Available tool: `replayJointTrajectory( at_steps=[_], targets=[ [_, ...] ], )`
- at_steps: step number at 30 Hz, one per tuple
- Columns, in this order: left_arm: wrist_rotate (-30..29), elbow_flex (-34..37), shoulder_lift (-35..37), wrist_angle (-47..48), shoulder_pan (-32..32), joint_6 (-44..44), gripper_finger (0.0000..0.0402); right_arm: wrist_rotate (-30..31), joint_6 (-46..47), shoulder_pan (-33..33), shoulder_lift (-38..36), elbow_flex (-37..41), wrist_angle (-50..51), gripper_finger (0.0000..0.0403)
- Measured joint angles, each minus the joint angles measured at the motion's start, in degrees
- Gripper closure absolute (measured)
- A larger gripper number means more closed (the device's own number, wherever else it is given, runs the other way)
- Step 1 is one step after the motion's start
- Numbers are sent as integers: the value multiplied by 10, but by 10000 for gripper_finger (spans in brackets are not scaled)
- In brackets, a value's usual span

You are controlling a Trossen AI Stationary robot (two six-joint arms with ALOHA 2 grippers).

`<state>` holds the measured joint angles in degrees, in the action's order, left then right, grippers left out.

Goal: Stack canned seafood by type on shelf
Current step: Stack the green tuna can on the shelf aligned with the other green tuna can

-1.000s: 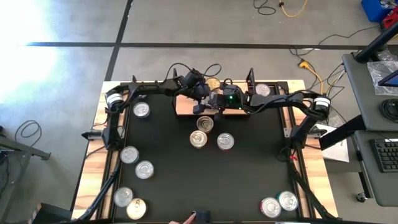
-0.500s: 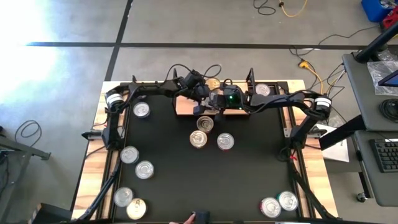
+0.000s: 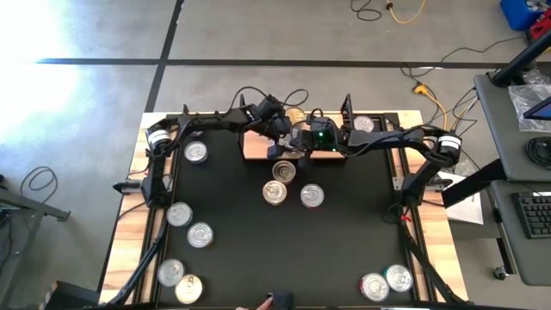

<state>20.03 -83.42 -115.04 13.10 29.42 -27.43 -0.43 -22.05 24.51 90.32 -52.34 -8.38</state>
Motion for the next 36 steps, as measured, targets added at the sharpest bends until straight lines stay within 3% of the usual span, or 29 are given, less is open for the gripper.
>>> replayJointTrajectory(
  at_steps=[17, 36],
  targets=[
    [-69, 0, 0, 4, -33, 121, 5, -26, -37, 1, 1, -15, 23, 385],
    [-45, 0, 5, 22, -39, 150, 5, -62, -65, 5, 0, -19, 81, 385]
  ],
)
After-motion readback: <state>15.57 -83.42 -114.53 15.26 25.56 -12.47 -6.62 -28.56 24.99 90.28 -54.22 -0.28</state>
